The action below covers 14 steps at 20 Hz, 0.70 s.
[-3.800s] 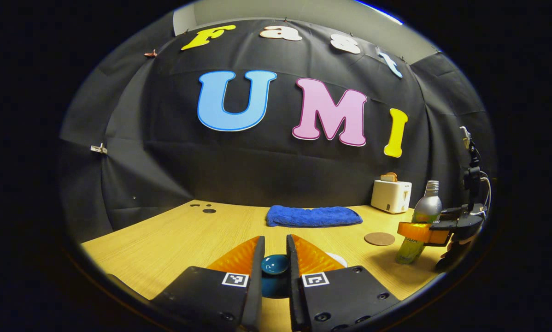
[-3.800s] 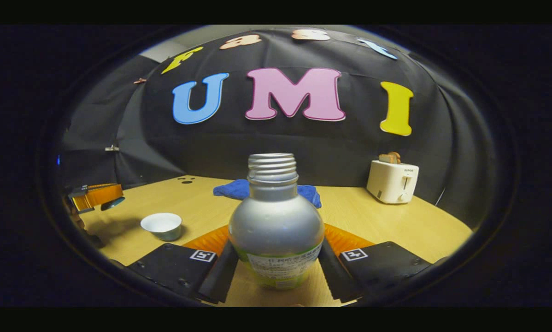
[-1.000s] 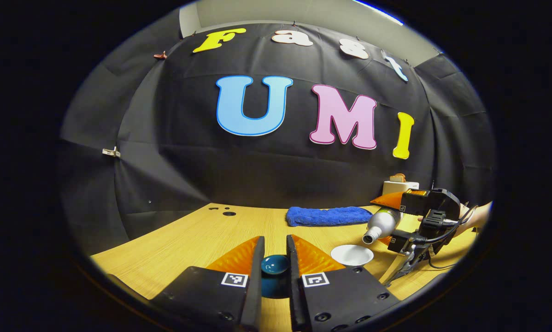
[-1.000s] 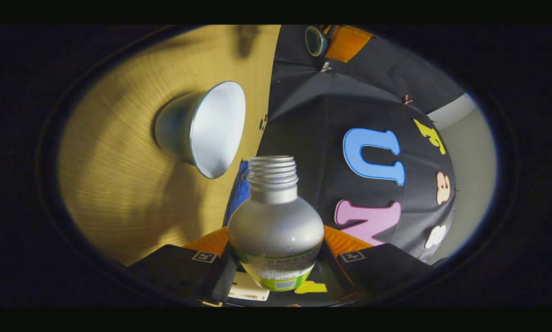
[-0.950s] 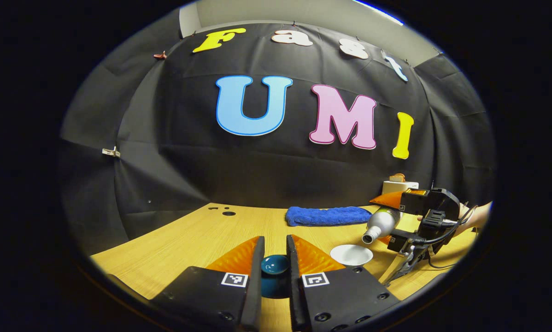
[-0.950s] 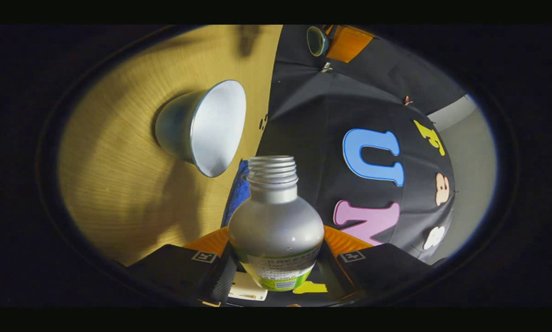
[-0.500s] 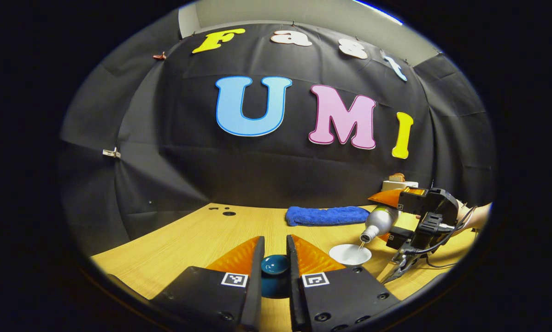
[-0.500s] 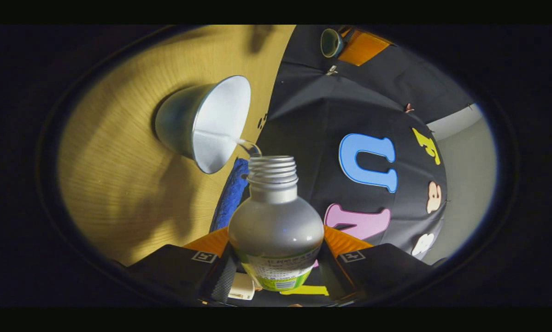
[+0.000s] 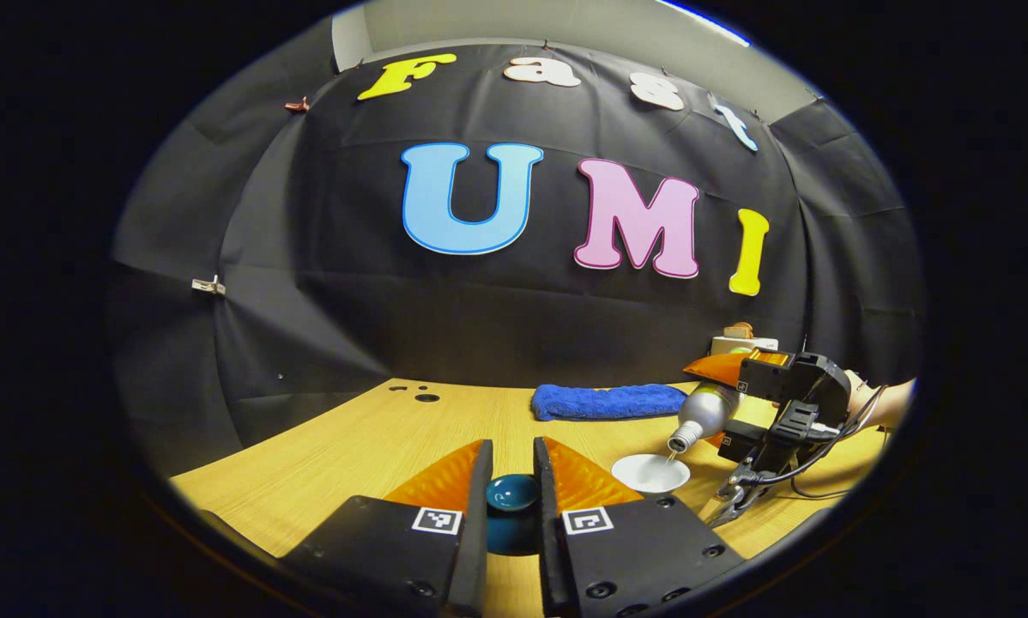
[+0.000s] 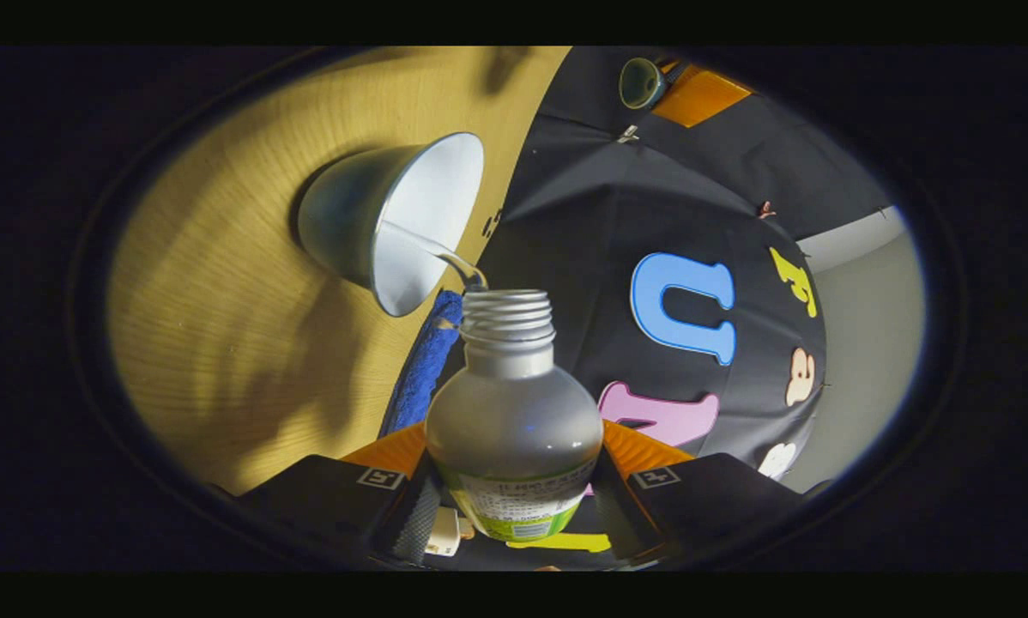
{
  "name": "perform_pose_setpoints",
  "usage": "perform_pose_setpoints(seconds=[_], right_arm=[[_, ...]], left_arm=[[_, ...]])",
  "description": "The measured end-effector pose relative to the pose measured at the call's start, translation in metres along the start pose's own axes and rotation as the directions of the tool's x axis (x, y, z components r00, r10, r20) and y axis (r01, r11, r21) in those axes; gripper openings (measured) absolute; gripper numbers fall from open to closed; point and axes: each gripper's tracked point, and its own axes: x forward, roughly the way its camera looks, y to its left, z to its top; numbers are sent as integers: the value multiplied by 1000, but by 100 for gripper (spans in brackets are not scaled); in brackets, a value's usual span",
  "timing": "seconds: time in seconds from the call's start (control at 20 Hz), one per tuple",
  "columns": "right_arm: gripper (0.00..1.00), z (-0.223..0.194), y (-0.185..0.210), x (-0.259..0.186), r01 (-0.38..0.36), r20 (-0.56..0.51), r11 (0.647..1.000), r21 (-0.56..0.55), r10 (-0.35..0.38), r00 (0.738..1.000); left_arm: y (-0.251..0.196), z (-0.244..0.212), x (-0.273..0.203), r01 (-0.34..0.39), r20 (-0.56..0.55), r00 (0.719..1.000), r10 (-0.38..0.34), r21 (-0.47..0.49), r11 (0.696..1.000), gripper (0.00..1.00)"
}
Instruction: Open the teacup lid with one hand, grasp the water bottle and pour water into the teacup with the other hand; after pouring, place the water bottle on the coaster and then close the teacup lid.
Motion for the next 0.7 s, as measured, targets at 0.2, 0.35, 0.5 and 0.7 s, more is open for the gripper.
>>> perform_pose_setpoints(seconds=[0.2, 0.35, 0.5, 0.7], right_arm=[[80, 2, -5, 0, 7, 9, 1000, -12, -7, 1000], [80, 7, -6, 1, 15, 18, 999, -31, -14, 1000], [80, 9, -8, 4, 17, 23, 999, -48, -16, 1000], [80, 8, -10, 4, 28, 24, 997, -69, -26, 999]], left_arm=[[1, 2, -1, -2, 2, 1000, 2, -2, 1000, 29], [2, 3, -3, -3, 4, 1000, 3, -4, 1000, 28], [4, 2, -6, -7, 2, 1000, 7, -6, 1000, 29], [6, 3, -8, -11, 5, 1000, 11, -2, 1000, 28]])
